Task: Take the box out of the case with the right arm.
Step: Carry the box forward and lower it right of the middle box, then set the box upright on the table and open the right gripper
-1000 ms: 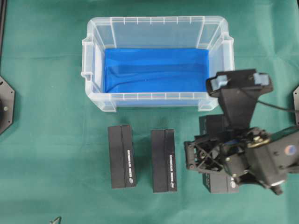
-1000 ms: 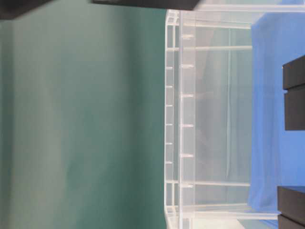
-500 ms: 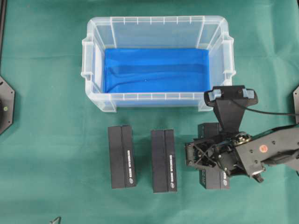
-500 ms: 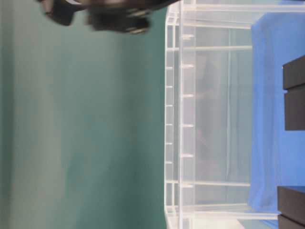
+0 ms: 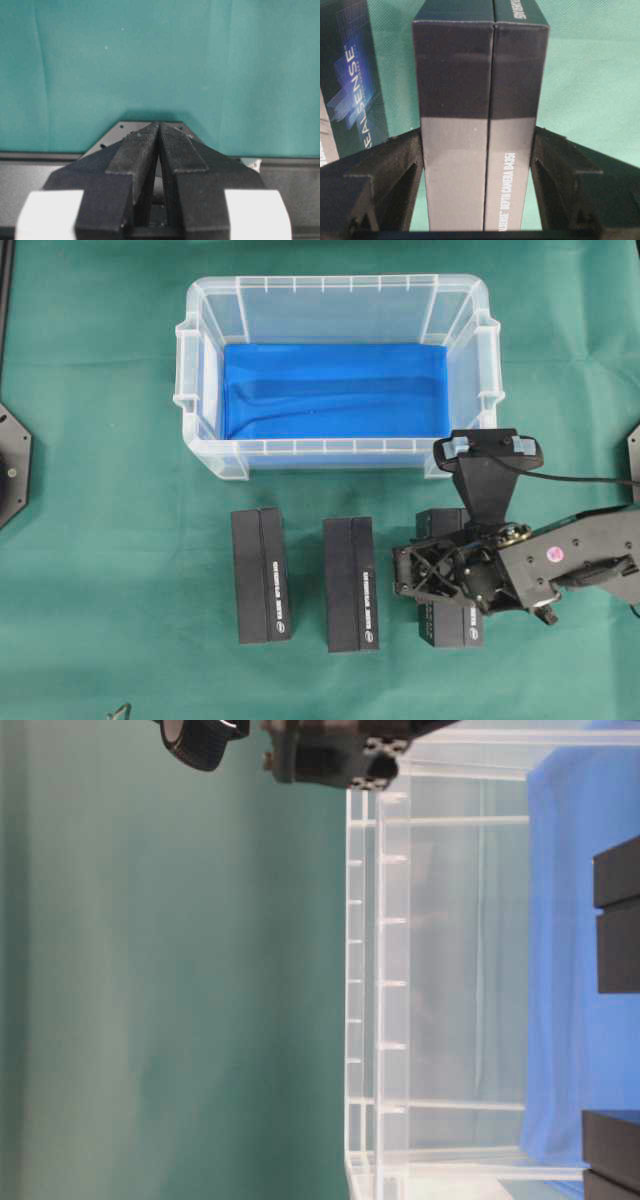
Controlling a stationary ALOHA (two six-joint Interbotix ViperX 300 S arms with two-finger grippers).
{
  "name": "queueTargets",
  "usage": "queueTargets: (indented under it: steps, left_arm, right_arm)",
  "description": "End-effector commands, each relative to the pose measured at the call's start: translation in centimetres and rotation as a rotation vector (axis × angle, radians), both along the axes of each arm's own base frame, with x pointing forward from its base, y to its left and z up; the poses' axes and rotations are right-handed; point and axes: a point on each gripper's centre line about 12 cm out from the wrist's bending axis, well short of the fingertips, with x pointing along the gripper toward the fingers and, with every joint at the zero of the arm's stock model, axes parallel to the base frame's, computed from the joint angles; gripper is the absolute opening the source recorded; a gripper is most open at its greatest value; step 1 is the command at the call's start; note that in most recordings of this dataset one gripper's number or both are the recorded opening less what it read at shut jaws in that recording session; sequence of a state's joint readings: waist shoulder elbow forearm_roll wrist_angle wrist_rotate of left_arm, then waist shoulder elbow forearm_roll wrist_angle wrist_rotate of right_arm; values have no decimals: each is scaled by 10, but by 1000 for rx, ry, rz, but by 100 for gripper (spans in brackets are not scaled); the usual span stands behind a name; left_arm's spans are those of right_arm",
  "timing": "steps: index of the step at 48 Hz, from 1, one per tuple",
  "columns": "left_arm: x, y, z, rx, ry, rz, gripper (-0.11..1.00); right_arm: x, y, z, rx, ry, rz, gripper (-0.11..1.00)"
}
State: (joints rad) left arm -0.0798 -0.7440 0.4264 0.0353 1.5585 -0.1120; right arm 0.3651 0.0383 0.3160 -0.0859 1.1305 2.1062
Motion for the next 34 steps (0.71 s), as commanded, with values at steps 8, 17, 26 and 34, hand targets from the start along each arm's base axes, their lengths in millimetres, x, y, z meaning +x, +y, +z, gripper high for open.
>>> queueTargets:
  steps: [8, 17, 26, 34]
  left_arm:
    - [1, 0, 5, 0, -15, -1, 0]
    - [1, 0, 4, 0, -15, -1, 0]
    - [0, 0, 5, 0, -20, -1, 0]
    - [-1, 0, 5, 0, -20, -1, 0]
  right_arm:
    - [2, 1, 9, 15, -27, 2, 64]
    - [3, 1, 9, 18, -37, 7, 64]
    - [4, 2, 10, 18, -38, -3, 65]
    - [4, 1, 11, 19, -39, -8, 92]
